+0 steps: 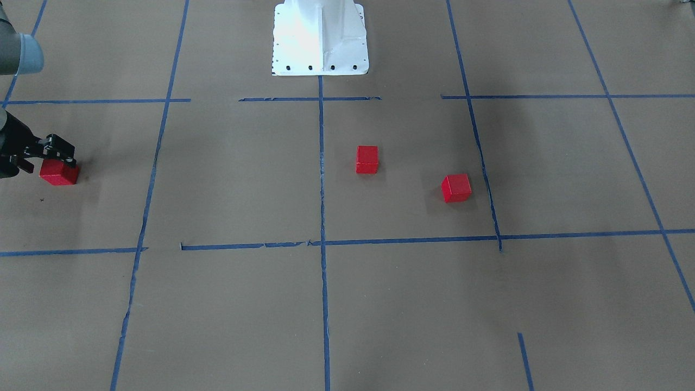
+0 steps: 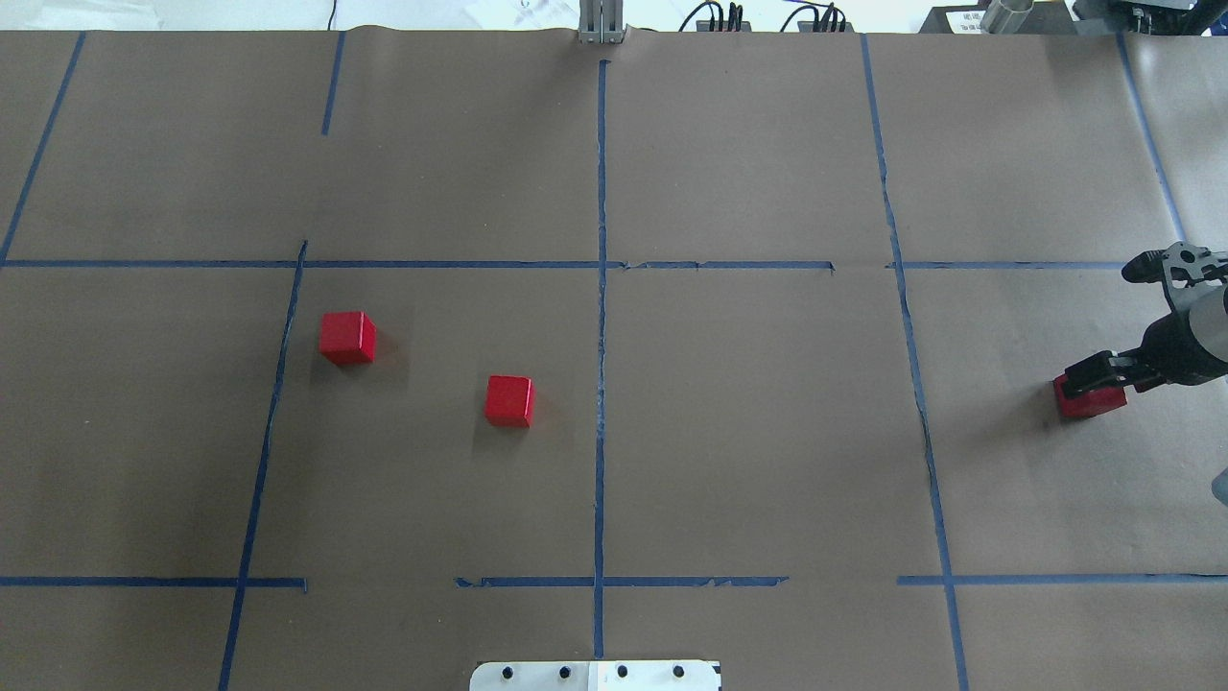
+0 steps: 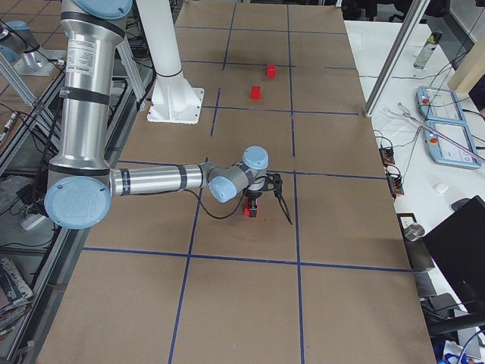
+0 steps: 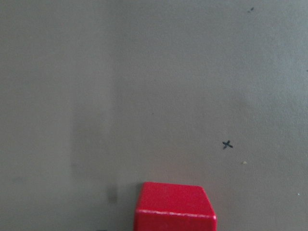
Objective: Form red blocks into L shape at center
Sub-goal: 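Grasp the red cube with the right gripper and carry it toward center, then lower the red cube at the center line and open the right gripper, then raise the right gripper away while the left gripper reaches the middle red cube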
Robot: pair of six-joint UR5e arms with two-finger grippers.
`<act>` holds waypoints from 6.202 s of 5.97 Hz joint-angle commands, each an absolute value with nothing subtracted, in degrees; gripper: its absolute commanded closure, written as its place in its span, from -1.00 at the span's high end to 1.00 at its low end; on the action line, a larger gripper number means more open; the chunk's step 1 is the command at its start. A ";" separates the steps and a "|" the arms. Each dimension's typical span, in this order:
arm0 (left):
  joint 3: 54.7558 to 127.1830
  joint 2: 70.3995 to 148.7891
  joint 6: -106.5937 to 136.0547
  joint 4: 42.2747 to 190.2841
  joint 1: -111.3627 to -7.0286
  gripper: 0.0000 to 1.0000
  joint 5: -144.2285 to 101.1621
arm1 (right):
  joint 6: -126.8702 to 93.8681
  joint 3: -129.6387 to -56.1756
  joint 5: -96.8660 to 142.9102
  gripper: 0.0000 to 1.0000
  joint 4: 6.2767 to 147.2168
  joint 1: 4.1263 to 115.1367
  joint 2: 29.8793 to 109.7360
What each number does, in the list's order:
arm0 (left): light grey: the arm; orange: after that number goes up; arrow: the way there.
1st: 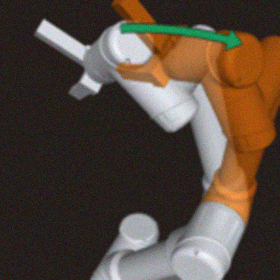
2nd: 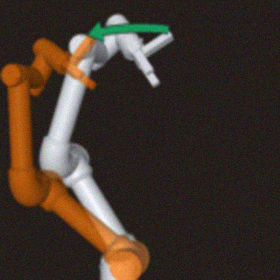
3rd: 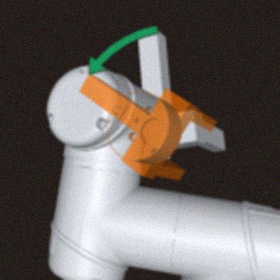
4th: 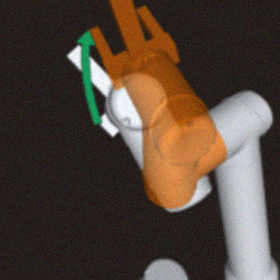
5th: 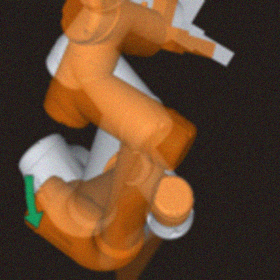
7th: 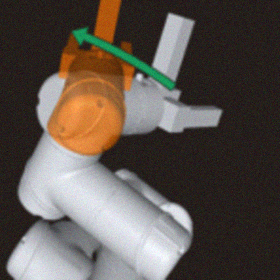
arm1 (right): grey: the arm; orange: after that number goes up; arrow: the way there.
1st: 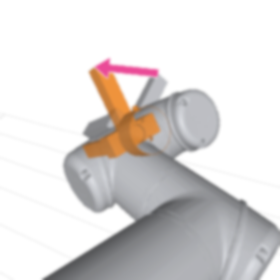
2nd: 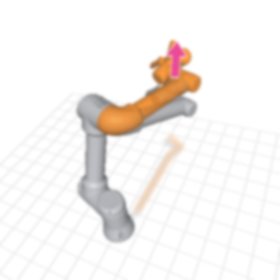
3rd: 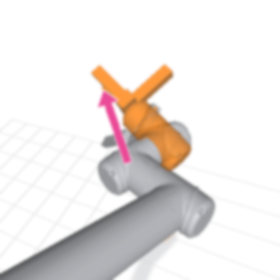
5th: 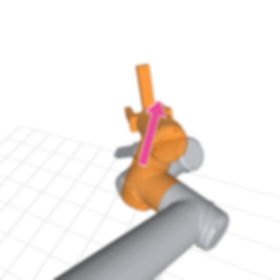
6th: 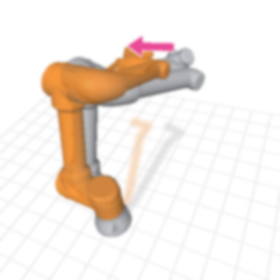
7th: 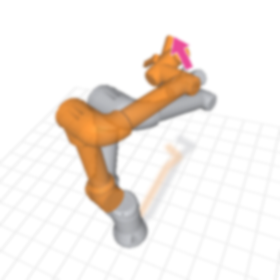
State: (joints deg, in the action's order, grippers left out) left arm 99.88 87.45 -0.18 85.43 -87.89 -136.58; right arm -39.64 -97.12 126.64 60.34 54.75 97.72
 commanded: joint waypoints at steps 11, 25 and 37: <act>103.80 87.10 -0.44 86.04 -87.54 1.00 -136.58 | -74.18 -105.31 112.03 -1.00 85.36 27.99 58.95; 102.92 87.01 0.09 92.99 -86.31 1.00 -136.67 | -77.44 -88.76 106.35 1.00 85.61 22.50 45.97; 100.66 120.65 72.45 100.20 -31.23 1.00 -113.07 | -54.24 -114.61 132.89 1.00 85.17 54.23 77.25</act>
State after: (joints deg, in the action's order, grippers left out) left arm 103.20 117.74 66.65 100.32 -34.71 -117.33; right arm -55.80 -114.63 132.84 85.17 53.75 76.27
